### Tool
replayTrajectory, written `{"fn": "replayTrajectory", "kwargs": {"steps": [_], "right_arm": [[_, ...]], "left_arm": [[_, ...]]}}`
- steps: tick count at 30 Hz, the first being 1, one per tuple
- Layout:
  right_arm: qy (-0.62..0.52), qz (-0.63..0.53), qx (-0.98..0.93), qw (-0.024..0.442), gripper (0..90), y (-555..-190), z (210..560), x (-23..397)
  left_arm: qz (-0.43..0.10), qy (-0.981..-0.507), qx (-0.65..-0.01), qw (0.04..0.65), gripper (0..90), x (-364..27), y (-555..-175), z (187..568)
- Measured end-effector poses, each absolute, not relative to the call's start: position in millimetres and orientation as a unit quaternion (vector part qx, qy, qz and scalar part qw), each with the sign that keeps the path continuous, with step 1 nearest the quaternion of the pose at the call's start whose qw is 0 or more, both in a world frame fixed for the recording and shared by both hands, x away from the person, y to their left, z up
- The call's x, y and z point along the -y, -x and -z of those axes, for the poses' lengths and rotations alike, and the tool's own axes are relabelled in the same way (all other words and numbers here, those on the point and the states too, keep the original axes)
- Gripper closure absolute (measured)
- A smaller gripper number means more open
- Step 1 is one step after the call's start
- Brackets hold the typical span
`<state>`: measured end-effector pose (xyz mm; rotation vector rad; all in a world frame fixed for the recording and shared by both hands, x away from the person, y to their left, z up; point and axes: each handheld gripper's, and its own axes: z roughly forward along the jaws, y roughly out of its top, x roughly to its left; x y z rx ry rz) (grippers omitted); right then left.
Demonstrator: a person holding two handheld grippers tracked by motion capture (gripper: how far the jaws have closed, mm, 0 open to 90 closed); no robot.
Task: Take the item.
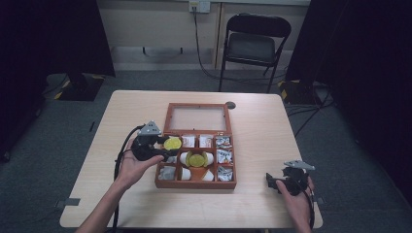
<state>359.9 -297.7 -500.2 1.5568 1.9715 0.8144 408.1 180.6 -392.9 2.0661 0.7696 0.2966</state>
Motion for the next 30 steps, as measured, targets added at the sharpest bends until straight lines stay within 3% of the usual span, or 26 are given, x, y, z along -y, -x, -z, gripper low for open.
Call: {"fn": "replayTrajectory", "kwargs": {"steps": [30], "right_arm": [[-0.571,-0.299,-0.723,0.248,3.1,-359.9,500.2,297.6]], "left_arm": [[-0.142,-0.802,-0.352,0.460,38.0,-228.4,-416.1,380.5]]}}
